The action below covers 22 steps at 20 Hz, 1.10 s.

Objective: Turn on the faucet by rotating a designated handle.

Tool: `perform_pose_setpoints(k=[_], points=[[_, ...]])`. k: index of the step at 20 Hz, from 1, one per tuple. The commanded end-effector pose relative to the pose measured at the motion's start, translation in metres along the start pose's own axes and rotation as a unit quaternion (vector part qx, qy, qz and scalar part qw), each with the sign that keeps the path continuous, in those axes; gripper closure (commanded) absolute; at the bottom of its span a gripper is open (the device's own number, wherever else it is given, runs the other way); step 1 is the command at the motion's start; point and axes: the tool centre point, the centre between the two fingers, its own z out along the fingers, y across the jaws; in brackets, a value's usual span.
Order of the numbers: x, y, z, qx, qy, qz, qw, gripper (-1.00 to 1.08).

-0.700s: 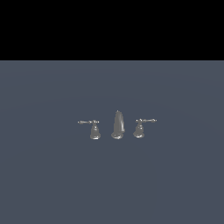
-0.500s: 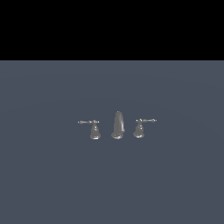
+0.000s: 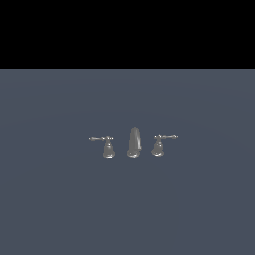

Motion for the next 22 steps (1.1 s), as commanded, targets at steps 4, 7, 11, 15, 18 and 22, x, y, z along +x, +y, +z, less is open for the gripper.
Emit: perform_pose_setpoints(k=[4, 7, 11, 15, 18, 22], points=[[0.021, -0.005, 0.030, 0.000, -0.001, 0.053, 0.9986, 1.08], [0.036, -0.008, 0.050, 0.001, -0.002, 0.089, 0.9960, 1.08], [0.058, -0.009, 0.081, 0.001, -0.003, 0.144, 0.9896, 1.08], [0.081, -0.009, 0.112, 0.002, -0.004, 0.199, 0.9801, 1.08], [0.098, -0.006, 0.135, 0.002, -0.005, 0.239, 0.9710, 1.08], [0.120, -0.001, 0.165, 0.002, -0.006, 0.290, 0.9569, 1.08]])
